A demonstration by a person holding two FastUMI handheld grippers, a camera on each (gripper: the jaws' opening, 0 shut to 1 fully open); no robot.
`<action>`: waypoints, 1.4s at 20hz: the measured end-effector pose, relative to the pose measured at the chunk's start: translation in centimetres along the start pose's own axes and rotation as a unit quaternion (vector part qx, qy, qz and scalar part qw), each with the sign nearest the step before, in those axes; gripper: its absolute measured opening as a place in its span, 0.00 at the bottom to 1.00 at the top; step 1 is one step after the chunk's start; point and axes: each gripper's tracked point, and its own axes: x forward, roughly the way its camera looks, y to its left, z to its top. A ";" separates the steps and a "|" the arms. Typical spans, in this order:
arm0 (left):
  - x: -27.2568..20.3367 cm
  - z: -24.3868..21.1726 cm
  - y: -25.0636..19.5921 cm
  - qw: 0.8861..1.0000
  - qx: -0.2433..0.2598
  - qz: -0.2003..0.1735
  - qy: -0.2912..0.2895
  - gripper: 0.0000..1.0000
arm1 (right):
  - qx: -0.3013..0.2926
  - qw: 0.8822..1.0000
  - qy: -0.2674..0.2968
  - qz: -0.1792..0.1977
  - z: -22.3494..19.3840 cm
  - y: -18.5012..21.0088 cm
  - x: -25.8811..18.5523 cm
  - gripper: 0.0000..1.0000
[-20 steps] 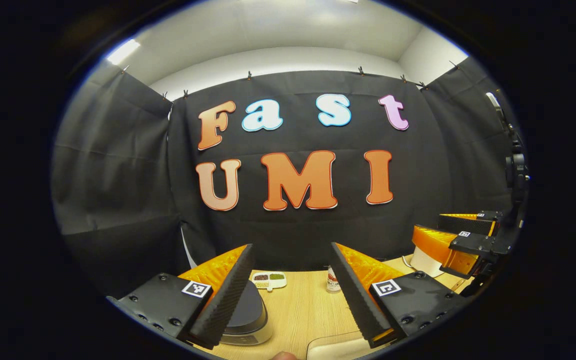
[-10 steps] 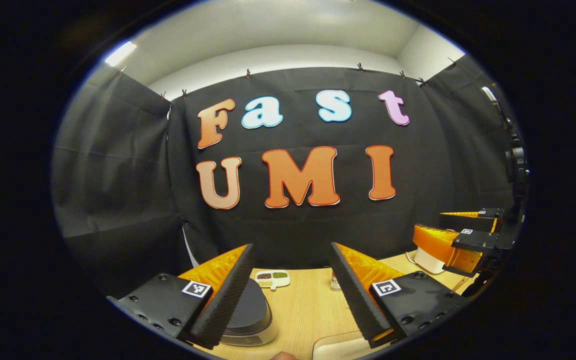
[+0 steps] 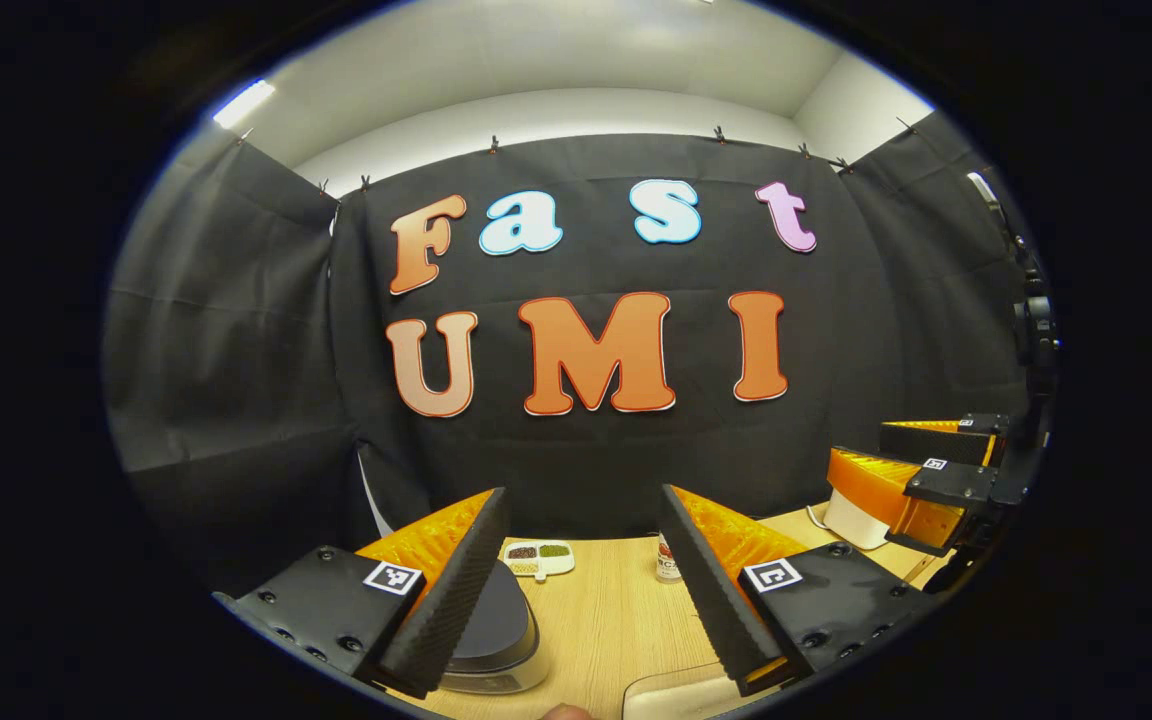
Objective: Close the left gripper, press the button to open the rice cooker; take a wooden spoon from the chopstick holder with the right hand, scoop a spoonful of rice and pour it into the rice cooker, then put the wooden spoon back into the chopstick holder.
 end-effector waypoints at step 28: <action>3.8 -0.9 0.0 1.000 -0.009 -0.003 -0.006 1.00 | -0.003 1.000 0.008 -0.025 -0.7 -0.5 2.2 0.89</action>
